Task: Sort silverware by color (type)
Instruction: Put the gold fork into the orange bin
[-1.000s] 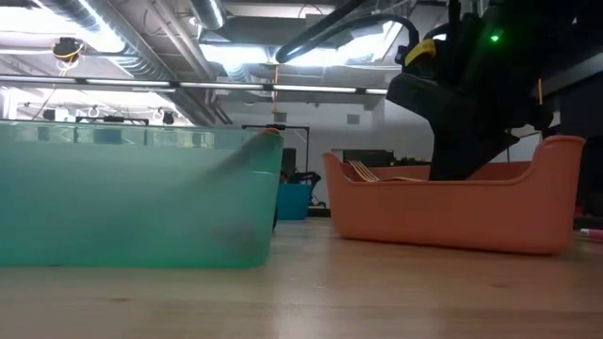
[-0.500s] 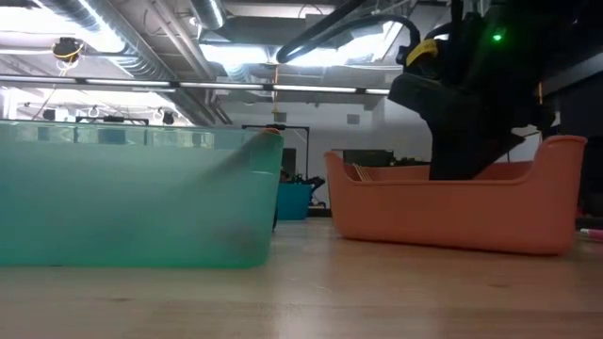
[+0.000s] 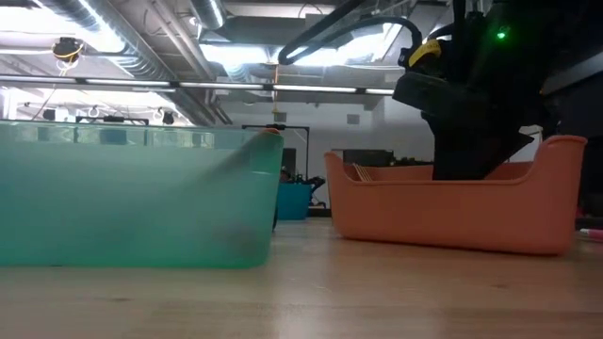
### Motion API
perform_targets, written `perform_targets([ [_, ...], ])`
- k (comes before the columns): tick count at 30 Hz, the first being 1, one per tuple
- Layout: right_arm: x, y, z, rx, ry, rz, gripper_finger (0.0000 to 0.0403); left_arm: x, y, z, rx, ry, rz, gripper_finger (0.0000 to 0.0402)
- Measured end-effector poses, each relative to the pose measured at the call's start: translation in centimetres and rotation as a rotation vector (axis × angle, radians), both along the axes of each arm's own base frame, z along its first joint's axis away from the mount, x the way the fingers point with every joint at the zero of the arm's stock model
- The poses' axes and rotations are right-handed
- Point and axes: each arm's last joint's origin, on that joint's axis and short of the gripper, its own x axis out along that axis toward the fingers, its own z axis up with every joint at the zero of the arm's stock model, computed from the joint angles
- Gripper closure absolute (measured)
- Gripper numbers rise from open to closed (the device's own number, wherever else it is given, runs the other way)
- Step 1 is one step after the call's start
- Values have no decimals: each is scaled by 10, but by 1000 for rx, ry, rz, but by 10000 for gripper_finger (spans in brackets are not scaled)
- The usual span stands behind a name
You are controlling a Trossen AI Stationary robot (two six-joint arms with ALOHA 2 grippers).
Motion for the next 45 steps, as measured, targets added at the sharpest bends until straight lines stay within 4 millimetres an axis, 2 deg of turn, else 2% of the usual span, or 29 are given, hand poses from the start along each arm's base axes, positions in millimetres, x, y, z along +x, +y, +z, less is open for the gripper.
perform_targets([
  [6, -5, -2, 3, -9, 39, -1, 279, -8, 0, -1, -44, 53, 84, 333],
  [13, -7, -3, 8, -4, 63, 23, 278, -27, 1, 3, -74, 137, 197, 333],
  [29, -9, -4, 15, 5, 63, 41, 278, -81, 7, 33, -114, 182, 336, 333],
  [36, 0, 1, 38, -4, 67, 117, 278, -107, 18, 40, -52, 198, 511, 333],
  [45, 14, 8, 82, -44, 35, 254, 278, -126, 18, 30, -14, 231, 664, 333],
])
